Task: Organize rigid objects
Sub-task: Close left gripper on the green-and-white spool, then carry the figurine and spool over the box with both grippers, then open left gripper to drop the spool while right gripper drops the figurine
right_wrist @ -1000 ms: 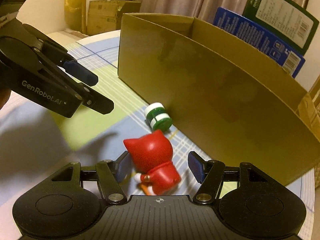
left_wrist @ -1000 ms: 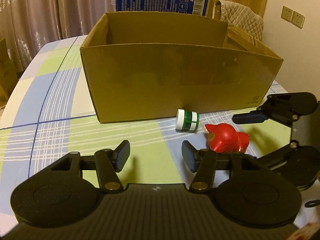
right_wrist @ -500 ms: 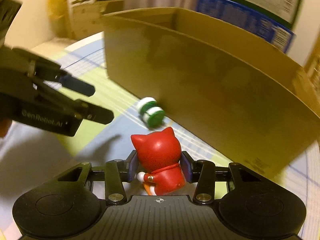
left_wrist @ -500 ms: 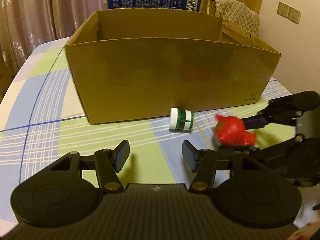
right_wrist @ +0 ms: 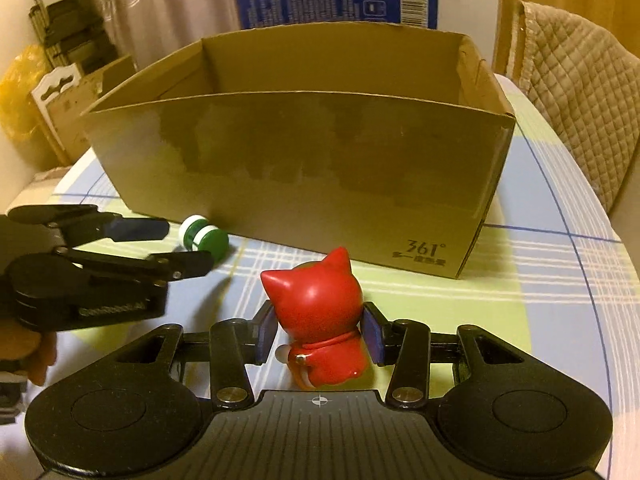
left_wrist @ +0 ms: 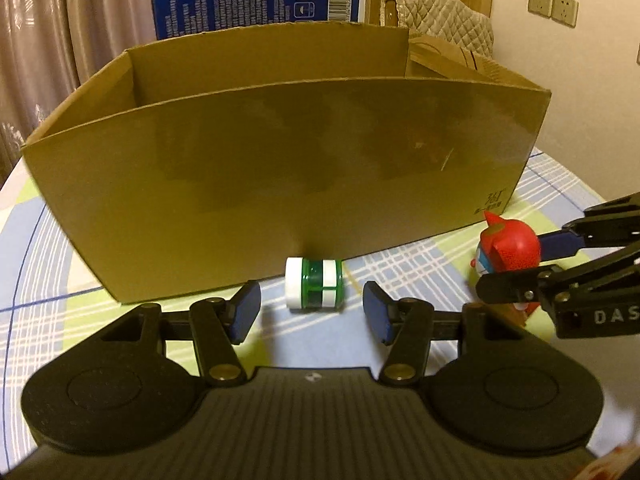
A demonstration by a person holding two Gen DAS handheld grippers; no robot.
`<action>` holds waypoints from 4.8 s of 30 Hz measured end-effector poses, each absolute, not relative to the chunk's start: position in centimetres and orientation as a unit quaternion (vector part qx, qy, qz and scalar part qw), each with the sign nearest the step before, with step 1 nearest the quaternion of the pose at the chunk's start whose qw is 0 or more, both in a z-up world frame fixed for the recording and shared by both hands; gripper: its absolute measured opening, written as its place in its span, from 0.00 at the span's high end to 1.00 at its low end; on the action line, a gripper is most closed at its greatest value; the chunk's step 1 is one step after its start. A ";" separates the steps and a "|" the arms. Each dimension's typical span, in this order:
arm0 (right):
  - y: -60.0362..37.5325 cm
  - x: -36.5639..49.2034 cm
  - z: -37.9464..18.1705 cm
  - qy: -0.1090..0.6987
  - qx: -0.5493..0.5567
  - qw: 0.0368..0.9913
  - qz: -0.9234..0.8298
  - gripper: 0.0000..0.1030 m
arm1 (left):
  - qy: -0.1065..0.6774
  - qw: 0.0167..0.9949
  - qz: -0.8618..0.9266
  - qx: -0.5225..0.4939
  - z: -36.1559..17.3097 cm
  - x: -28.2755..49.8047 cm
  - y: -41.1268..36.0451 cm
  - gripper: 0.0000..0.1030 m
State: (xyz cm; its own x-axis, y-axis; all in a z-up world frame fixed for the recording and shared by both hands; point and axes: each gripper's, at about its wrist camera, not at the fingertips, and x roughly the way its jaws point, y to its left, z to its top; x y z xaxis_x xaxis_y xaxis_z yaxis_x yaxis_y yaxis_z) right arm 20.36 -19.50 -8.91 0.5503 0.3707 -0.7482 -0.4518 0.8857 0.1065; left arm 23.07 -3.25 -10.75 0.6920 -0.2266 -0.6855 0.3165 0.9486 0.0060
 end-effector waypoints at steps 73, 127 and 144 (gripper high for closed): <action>-25.0 7.1 3.3 0.343 0.080 0.909 0.222 0.60 | 0.336 0.937 -0.092 -0.008 4.1 6.0 -3.4 0.74; -18.9 34.3 4.5 0.367 0.010 0.900 0.234 0.60 | 0.364 0.924 -0.118 0.026 4.8 34.6 -0.5 0.74; -18.7 38.6 -1.0 0.413 -0.004 0.888 0.201 0.59 | 0.397 0.912 -0.100 0.035 -0.9 40.6 -2.8 0.56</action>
